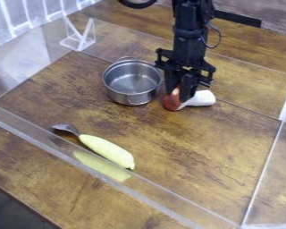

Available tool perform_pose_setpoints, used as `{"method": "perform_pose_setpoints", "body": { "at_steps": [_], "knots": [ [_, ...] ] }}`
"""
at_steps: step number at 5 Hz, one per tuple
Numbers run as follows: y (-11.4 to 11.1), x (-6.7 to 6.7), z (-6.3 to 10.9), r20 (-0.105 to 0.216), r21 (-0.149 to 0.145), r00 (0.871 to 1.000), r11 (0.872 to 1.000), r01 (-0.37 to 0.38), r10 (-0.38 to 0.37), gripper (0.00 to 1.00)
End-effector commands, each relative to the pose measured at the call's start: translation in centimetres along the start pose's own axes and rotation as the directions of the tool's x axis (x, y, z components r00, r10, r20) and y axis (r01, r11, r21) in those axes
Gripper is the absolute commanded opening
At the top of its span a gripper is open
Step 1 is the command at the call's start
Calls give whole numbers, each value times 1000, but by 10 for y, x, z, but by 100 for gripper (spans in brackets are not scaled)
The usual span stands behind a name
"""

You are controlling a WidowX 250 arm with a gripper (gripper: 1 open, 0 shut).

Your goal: Put the mushroom in the silver pot

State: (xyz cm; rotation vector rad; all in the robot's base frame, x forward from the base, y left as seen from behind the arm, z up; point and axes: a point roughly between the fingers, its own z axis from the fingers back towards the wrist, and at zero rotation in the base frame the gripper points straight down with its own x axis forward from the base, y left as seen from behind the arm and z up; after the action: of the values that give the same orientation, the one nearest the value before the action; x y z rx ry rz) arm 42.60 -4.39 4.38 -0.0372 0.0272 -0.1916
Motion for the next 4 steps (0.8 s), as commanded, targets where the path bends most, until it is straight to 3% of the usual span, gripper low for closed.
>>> {"method": "perform_pose_setpoints", "body": {
  "at_steps": [1,2,4],
  "knots": [
    [-3,-1,31,47,-6,998,1000,31,-30,0],
    [0,-4,46,60,-10,997,999,49,-48,0],
    [0,-17,76,85,-17,996,1000,2,-1,0]
  ]
}}
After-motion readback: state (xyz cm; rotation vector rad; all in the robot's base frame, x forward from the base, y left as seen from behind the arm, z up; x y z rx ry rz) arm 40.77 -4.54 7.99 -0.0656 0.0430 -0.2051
